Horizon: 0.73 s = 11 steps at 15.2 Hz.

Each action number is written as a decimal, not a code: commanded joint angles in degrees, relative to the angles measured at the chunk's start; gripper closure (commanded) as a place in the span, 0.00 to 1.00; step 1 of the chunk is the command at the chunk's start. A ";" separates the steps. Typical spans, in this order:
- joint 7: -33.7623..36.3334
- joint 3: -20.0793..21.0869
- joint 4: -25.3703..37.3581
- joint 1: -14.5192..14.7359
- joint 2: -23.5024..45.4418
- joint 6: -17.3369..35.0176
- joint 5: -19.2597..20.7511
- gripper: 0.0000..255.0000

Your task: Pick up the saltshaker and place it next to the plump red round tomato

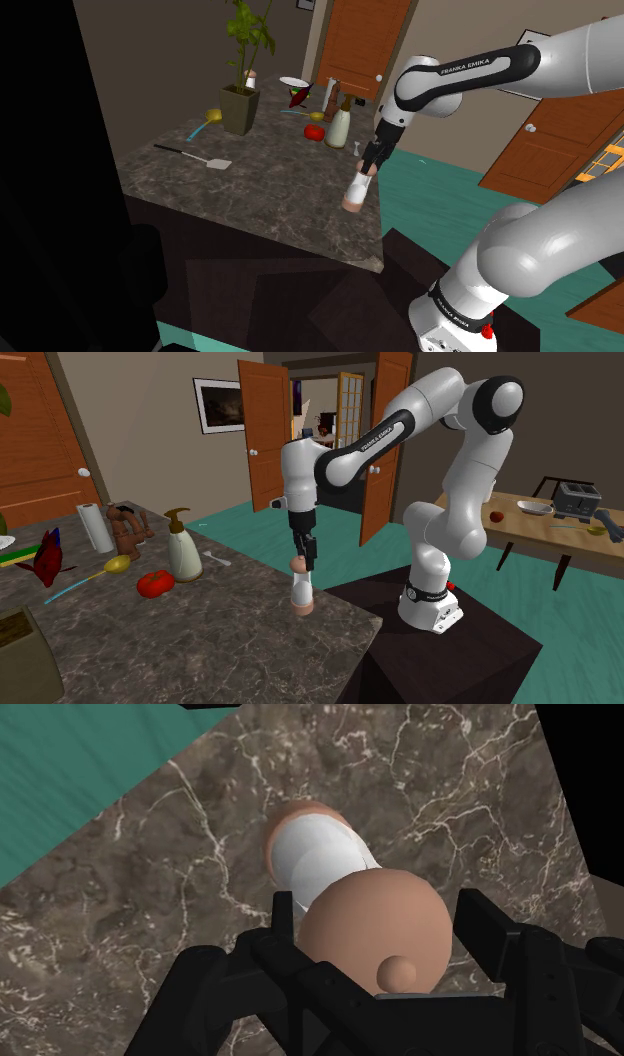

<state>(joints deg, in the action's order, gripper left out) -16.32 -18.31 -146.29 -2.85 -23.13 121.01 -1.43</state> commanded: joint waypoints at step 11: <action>1.26 0.84 4.15 -0.24 -2.73 -6.83 0.54 1.00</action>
<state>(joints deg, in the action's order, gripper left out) -15.18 -17.55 -142.79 -3.12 -25.73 114.97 -0.89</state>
